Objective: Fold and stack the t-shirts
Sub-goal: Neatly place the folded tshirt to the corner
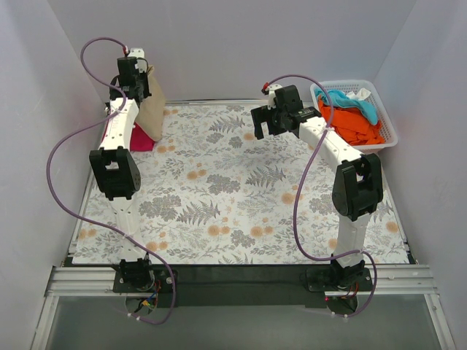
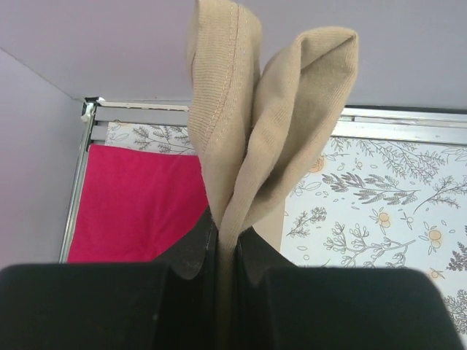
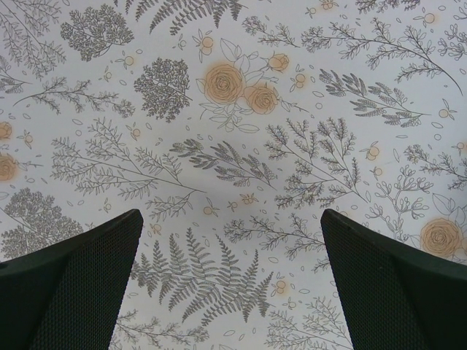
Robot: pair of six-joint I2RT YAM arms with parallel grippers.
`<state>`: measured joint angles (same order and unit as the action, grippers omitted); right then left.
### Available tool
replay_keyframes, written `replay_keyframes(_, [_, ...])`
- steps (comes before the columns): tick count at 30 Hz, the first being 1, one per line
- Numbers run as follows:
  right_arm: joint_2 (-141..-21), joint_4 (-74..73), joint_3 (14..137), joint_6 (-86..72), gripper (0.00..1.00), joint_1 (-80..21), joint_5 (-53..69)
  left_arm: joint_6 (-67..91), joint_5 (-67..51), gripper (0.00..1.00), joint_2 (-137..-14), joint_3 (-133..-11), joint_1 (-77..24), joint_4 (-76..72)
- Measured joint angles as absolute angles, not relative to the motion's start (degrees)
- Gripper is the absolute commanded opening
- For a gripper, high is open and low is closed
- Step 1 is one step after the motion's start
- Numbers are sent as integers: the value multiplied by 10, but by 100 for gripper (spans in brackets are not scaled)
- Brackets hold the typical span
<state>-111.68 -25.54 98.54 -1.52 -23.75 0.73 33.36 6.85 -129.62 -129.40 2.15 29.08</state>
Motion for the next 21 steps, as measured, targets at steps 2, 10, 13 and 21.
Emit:
replay_keyframes(2, [-1117, -255, 985, -15, 98, -237, 8, 334, 68, 0, -1296, -1294, 22, 291])
replay_keyframes(10, [-1117, -255, 985, -15, 98, -237, 9, 331, 67, 0, -1296, -1288, 34, 292])
replay_keyframes(13, [-1117, -255, 985, -15, 98, -237, 9, 328, 66, 0, -1296, -1275, 44, 286])
replay_keyframes(21, [-1117, -255, 984, -15, 98, -237, 11, 310, 66, 0, -1306, -1265, 78, 276])
